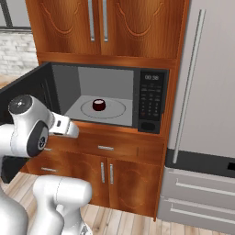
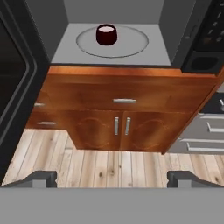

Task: Pick the mug from the counter and place it inside the microwave. Then close the microwave.

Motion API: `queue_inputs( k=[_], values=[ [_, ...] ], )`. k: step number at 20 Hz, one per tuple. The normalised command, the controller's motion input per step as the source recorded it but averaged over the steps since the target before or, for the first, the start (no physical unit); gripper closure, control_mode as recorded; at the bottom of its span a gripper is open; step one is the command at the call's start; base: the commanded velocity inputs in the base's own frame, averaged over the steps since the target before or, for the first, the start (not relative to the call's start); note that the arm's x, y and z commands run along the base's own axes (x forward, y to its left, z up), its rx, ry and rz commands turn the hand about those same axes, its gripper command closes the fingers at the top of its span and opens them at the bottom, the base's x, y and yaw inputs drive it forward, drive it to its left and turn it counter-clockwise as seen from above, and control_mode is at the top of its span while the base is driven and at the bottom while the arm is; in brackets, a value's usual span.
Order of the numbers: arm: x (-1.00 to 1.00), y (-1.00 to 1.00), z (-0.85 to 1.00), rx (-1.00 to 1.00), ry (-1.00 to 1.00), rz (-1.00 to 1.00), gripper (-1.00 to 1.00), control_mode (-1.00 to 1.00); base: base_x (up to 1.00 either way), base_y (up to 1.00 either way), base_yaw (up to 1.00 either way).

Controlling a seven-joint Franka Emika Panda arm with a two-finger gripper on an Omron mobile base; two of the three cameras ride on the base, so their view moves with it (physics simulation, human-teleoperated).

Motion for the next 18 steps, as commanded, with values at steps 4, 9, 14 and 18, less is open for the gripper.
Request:
queue_inputs(
  k=[4, 9, 14, 18],
  values=[
    [-0.68, 0.07, 0.27, 0.00, -0.20, 0.00, -1.00, -1.00, 0.00, 0.00, 0.00],
    [-0.39, 0.34, 0.03, -0.02, -0.29, 0.00, -1.00, -1.00, 0.00, 0.00, 0.00],
    [-0.30, 0.36, 0.00, -0.09, -0.40, 0.00, -1.00, -1.00, 0.00, 0.00, 0.00],
    [-0.63, 0.02, 0.05, -0.03, -0.24, 0.00, -1.00, -1.00, 0.00, 0.00, 0.00]
  ],
)
